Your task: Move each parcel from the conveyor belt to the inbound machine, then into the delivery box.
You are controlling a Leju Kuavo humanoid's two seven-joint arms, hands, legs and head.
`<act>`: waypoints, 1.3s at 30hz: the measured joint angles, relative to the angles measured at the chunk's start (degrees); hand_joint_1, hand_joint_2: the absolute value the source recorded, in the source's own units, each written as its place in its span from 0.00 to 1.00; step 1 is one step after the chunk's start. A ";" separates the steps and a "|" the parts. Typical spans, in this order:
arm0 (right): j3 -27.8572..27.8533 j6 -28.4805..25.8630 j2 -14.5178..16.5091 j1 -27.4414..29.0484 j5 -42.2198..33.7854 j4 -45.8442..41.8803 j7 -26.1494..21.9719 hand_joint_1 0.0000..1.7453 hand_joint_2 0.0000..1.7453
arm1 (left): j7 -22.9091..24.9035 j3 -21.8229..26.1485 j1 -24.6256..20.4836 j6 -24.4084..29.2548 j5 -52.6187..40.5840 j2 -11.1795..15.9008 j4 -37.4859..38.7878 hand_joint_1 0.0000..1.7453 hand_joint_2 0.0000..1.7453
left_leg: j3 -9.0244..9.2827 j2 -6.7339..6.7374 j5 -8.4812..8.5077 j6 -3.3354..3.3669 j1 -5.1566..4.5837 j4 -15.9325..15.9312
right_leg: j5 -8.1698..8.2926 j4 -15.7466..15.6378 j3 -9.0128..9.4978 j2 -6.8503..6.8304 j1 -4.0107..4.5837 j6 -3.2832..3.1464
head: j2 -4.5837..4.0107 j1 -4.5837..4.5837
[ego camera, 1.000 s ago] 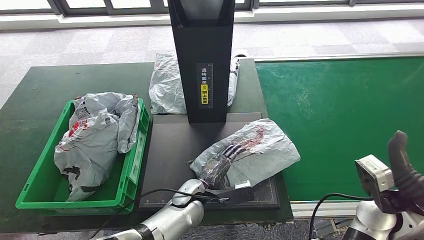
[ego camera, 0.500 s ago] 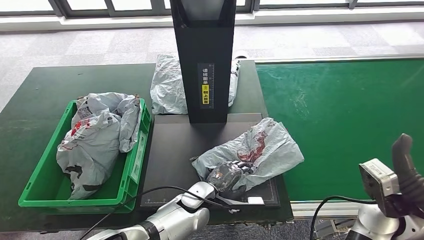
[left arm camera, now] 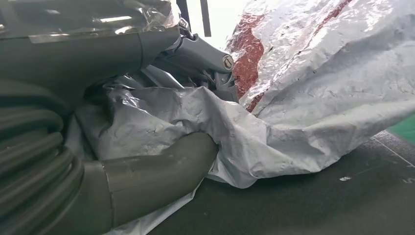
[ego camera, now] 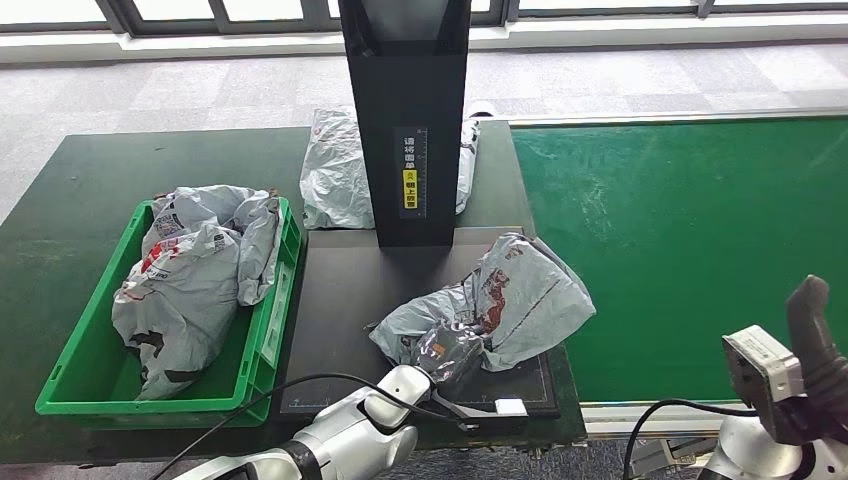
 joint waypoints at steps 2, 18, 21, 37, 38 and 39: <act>0.00 0.00 -0.01 0.00 0.00 0.00 0.00 0.00 1.00 | 0.12 -0.24 -0.01 0.13 -0.07 0.00 0.13 1.00 1.00 | 0.00 0.00 0.00 0.00 0.00 0.00 | 0.00 0.00 0.00 0.00 0.00 0.00 | 0.00 0.00; -0.02 0.00 -0.05 0.48 -0.17 -0.09 0.01 0.00 1.00 | 8.68 0.17 0.71 7.89 -13.95 1.07 -2.47 1.00 1.00 | -0.04 -0.01 0.02 0.00 0.00 0.00 | 0.01 0.02 -0.02 0.00 0.00 -0.01 | 0.01 0.01; -0.16 0.00 -0.11 0.88 -0.12 -0.20 0.01 0.00 1.00 | 20.86 3.21 1.10 12.31 -28.56 6.49 -14.54 1.00 1.00 | -0.15 0.07 0.14 -0.10 0.00 0.00 | 0.09 0.07 -0.22 0.06 0.02 -0.11 | 0.01 0.02; -1.23 0.00 -0.13 1.06 0.32 -0.20 0.04 0.00 1.00 | 25.31 13.48 0.78 13.28 -34.39 26.64 -62.09 1.00 1.00 | -0.33 -0.11 0.22 -0.20 0.06 -0.03 | 0.09 0.10 -0.36 -0.06 0.08 -0.23 | 0.00 0.00; -1.28 0.00 -0.13 1.07 0.32 -0.20 0.04 0.00 1.00 | 23.11 14.94 1.56 13.28 -34.39 26.93 -63.49 1.00 1.00 | -0.33 -0.10 0.22 -0.20 0.06 -0.03 | 0.09 0.10 -0.36 -0.05 0.08 -0.23 | 0.00 0.01; -1.30 0.00 -0.13 1.08 0.31 -0.20 0.04 0.00 1.00 | 20.33 16.66 2.59 13.28 -34.39 27.02 -64.85 1.00 1.00 | -0.33 -0.10 0.22 -0.20 0.06 -0.03 | 0.08 0.10 -0.37 -0.05 0.08 -0.23 | 0.00 0.01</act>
